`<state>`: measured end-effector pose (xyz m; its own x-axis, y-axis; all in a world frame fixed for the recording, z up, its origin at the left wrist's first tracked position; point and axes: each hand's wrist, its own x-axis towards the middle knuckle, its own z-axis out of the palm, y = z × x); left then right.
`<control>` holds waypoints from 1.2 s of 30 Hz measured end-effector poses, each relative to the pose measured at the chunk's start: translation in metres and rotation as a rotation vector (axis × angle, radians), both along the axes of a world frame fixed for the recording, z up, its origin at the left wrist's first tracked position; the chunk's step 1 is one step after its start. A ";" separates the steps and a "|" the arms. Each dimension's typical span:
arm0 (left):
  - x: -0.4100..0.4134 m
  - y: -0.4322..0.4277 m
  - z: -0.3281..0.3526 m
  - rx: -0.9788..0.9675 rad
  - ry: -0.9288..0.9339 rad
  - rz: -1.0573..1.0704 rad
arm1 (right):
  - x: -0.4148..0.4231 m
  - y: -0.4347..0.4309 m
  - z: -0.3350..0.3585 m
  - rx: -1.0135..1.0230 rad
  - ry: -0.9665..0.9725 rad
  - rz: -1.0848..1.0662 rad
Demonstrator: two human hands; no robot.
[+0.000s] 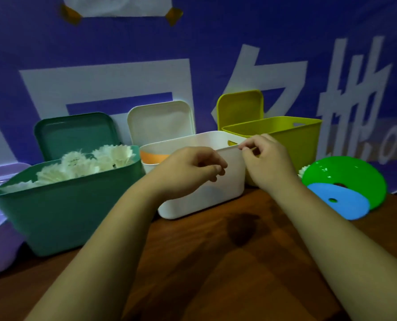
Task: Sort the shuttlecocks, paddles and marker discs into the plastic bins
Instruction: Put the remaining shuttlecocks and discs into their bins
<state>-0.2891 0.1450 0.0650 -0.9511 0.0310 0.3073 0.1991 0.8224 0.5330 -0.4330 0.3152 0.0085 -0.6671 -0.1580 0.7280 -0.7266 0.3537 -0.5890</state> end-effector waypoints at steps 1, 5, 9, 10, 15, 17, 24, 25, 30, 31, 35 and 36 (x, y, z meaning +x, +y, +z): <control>-0.010 0.010 -0.004 0.023 -0.016 -0.024 | -0.006 0.012 -0.005 0.010 -0.007 -0.025; -0.059 0.055 -0.025 0.037 -0.056 -0.091 | -0.029 0.063 -0.027 0.046 -0.062 -0.115; -0.112 0.104 -0.045 0.026 -0.109 -0.108 | -0.055 0.113 -0.050 0.119 -0.097 -0.265; -0.124 0.116 -0.049 0.018 -0.119 -0.105 | -0.063 0.126 -0.055 0.135 -0.104 -0.334; -0.189 0.167 -0.076 -0.068 -0.156 -0.020 | -0.086 0.177 -0.090 0.136 -0.174 -0.663; -0.213 0.183 -0.101 -0.033 -0.171 0.063 | -0.089 0.188 -0.107 0.153 -0.205 -0.703; -0.237 0.196 -0.182 -0.041 -0.098 0.204 | -0.102 0.205 -0.117 -0.058 -0.394 -0.799; -0.238 0.196 -0.183 -0.006 -0.092 0.194 | -0.105 0.206 -0.118 -0.080 -0.458 -0.776; -0.241 0.190 -0.184 0.176 -0.069 0.194 | -0.116 0.213 -0.123 -0.177 -0.582 -0.650; -0.239 0.187 -0.183 0.224 -0.067 0.193 | -0.116 0.214 -0.123 -0.169 -0.572 -0.653; -0.227 0.181 -0.173 0.388 -0.001 0.201 | -0.105 0.212 -0.123 -0.123 -0.427 -0.659; -0.225 0.179 -0.169 0.435 0.017 0.209 | -0.101 0.211 -0.122 -0.130 -0.382 -0.660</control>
